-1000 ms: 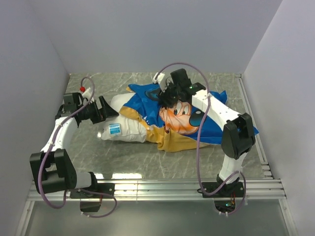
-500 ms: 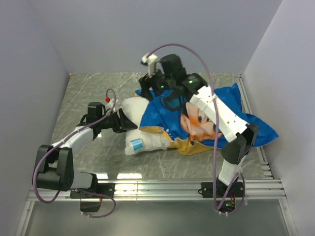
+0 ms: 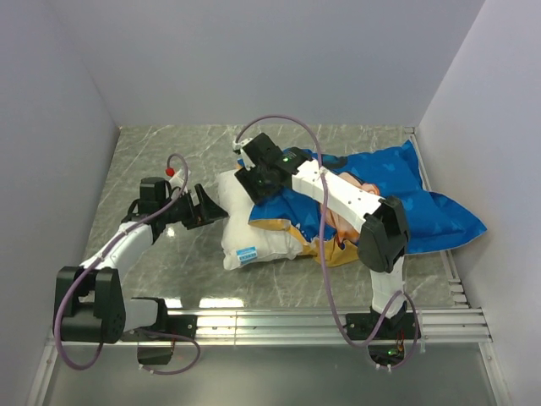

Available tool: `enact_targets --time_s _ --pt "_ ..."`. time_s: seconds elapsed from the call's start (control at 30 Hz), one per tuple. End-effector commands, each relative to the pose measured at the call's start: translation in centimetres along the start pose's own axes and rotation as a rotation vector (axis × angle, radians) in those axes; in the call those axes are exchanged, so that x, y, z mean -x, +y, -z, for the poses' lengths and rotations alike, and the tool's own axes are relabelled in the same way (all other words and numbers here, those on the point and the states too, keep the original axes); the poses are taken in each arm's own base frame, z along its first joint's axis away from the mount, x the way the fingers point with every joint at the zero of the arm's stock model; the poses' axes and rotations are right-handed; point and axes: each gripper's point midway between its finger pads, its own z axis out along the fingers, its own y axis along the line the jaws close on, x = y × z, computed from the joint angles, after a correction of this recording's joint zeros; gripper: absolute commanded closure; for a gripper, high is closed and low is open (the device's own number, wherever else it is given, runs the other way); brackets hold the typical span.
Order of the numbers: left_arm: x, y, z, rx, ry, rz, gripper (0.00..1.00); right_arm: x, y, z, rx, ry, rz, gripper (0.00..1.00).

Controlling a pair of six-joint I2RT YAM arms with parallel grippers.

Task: Put the pillow into the pillowcase

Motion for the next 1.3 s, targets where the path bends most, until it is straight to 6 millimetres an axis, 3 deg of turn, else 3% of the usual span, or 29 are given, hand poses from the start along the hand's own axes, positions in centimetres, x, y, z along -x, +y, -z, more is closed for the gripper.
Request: enact_targets --time_s 0.0,0.17,0.33,0.43,0.57,0.7,0.8,0.83,0.87,0.9,1.03,1.07,1.17,1.27 --pt "0.5 1.7 -0.2 0.080 -0.036 -0.011 0.12 -0.7 -2.4 1.0 -0.125 0.017 -0.055 0.35" --pt "0.3 3.6 -1.6 0.108 -0.010 0.060 0.13 -0.6 -2.5 1.8 -0.127 0.007 -0.098 0.36" --pt "1.1 3.0 -2.5 0.066 -0.026 0.075 0.15 0.7 -3.5 4.6 -0.170 -0.076 -0.098 0.35" --pt "1.3 2.8 -2.7 0.060 -0.029 0.064 0.15 0.5 -3.7 5.1 -0.184 -0.078 -0.105 0.36" --pt "1.5 2.8 -2.8 0.060 -0.034 0.058 0.14 -0.1 -3.5 4.4 -0.176 -0.058 -0.107 0.37" --pt "1.4 2.6 -3.4 0.056 -0.028 0.062 0.15 -1.5 -1.9 2.2 -0.086 0.022 -0.096 0.41" --pt "1.5 2.7 -3.9 0.052 -0.028 0.068 0.15 -1.8 -1.2 0.9 0.002 0.053 -0.122 0.60" --pt "1.4 2.8 -4.0 0.048 -0.023 0.074 0.19 -1.7 0.0 0.6 0.085 0.061 -0.125 0.73" --pt "1.3 2.9 -4.2 0.044 -0.013 0.084 0.21 -1.1 0.0 0.8 0.112 0.047 -0.138 0.94" --pt "1.6 2.7 -4.4 0.031 -0.022 0.080 0.23 -0.7 0.7 1.1 0.168 0.037 -0.132 0.98" --pt "2.8 0.3 -5.0 -0.096 -0.038 0.080 0.38 2.7 4.9 5.5 0.417 -0.100 -0.036 1.00" --pt "2.8 -0.2 -5.2 -0.120 -0.032 0.113 0.42 3.1 7.1 7.2 0.528 -0.123 -0.004 1.00" --pt "3.4 -2.9 -5.7 -0.222 -0.019 0.135 0.58 3.8 10.6 10.8 0.716 -0.190 0.157 1.00" --pt "3.3 -6.0 -6.2 -0.315 -0.004 0.166 0.70 3.8 14.7 13.1 0.892 -0.164 0.292 1.00"
